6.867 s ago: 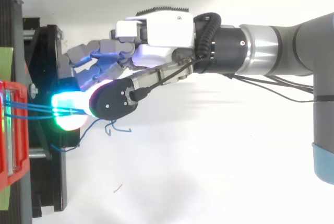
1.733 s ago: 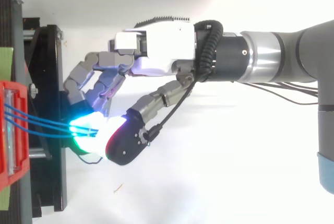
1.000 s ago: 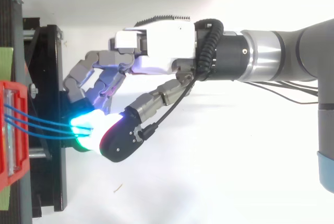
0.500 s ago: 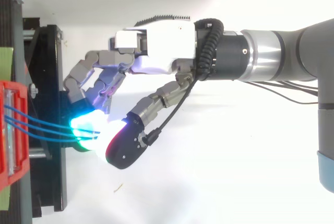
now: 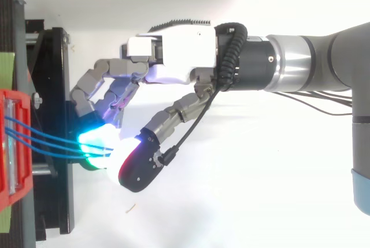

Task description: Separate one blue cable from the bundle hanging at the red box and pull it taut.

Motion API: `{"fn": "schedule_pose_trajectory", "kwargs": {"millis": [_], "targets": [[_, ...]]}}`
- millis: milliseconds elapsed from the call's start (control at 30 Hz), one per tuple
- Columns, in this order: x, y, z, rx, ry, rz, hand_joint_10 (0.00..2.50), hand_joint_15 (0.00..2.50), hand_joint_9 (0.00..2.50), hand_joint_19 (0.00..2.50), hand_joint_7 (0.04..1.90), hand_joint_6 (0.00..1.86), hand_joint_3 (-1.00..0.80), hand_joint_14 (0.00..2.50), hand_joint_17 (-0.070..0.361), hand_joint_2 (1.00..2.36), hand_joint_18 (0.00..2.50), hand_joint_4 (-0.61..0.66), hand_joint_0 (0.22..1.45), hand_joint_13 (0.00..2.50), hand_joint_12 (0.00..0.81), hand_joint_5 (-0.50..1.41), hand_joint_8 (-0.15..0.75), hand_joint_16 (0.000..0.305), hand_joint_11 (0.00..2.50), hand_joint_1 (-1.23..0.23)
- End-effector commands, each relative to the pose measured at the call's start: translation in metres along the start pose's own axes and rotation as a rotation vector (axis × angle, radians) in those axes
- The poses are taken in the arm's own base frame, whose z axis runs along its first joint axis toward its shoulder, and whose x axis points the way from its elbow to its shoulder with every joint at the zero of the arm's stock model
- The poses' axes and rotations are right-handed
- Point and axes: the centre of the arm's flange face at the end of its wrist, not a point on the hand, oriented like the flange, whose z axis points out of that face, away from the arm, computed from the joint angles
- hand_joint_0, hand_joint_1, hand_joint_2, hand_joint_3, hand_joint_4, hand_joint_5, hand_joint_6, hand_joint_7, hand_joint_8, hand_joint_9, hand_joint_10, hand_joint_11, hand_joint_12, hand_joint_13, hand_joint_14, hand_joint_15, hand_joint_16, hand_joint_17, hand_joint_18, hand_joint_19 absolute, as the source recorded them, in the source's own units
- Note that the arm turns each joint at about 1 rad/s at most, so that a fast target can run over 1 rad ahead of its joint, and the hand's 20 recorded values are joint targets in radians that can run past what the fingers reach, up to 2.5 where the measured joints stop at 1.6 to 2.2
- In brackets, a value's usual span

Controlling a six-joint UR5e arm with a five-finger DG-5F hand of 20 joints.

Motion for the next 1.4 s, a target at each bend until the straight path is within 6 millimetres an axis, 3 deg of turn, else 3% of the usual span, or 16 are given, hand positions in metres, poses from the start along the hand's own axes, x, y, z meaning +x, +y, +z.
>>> {"fn": "schedule_pose_trajectory", "kwargs": {"millis": [0, 333, 600, 667, 733, 900, 1033, 1100, 1367], "targets": [[0.0, 0.0002, 0.0001, -0.001, 0.0, 0.0, 0.01, 0.48, 0.85, 0.56, 1.07, 0.9, -0.38, 0.02, 0.095, 1.01, 0.88, 0.03, 0.7, 0.93, 0.385, -0.18, 0.356, 0.042, 0.58, -0.88], [0.0, 0.0004, 0.0003, -0.003, 0.0, -0.002, 0.01, 0.47, 0.76, 0.51, 0.99, 0.89, -0.49, 0.02, 0.094, 1.0, 0.86, 0.09, 0.79, 0.88, 0.373, -0.21, 0.328, 0.042, 0.58, -0.97], [0.0, 0.0005, 0.0005, -0.005, 0.0, -0.002, 0.01, 0.44, 0.46, 0.46, 0.92, 0.87, -0.5, 0.02, 0.094, 1.0, 0.8, 0.1, 0.79, 0.75, 0.358, -0.26, 0.271, 0.042, 0.5, -1.02], [0.0, 0.0007, 0.0006, -0.006, 0.0, -0.002, 0.01, 0.43, 0.43, 0.45, 0.91, 0.86, -0.44, 0.01, 0.094, 1.0, 0.79, 0.09, 0.78, 0.72, 0.361, -0.27, 0.266, 0.042, 0.49, -1.04], [0.0, -0.0005, 0.0003, -0.005, 0.0, -0.002, 0.01, 0.44, 0.39, 0.48, 0.9, 0.83, -0.24, 0.02, 0.097, 1.02, 0.77, 0.09, 0.75, 0.68, 0.363, -0.28, 0.267, 0.043, 0.47, -1.04], [0.0, -0.0005, 0.0003, -0.005, 0.0, -0.005, 0.01, 0.43, 0.39, 0.5, 0.89, 0.8, -0.05, 0.01, 0.099, 1.02, 0.76, 0.09, 0.71, 0.66, 0.371, -0.27, 0.272, 0.044, 0.47, -1.01], [0.0, 0.0007, 0.0006, -0.006, 0.0, -0.005, 0.01, 0.43, 0.4, 0.52, 0.9, 0.78, -0.2, 0.01, 0.1, 1.01, 0.76, 0.11, 0.68, 0.65, 0.374, -0.26, 0.285, 0.045, 0.48, -0.98], [0.0, 0.0007, 0.0006, -0.006, 0.0, -0.005, 0.01, 0.44, 0.47, 0.54, 0.92, 0.76, -0.47, 0.01, 0.101, 1.0, 0.77, 0.13, 0.63, 0.68, 0.379, -0.24, 0.305, 0.045, 0.49, -0.95], [0.0, 0.0005, 0.0005, -0.005, 0.0, -0.005, 0.01, 0.46, 0.65, 0.57, 0.92, 0.75, -0.5, 0.02, 0.102, 1.0, 0.84, 0.18, 0.58, 0.79, 0.382, -0.21, 0.34, 0.045, 0.53, -0.79]]}}
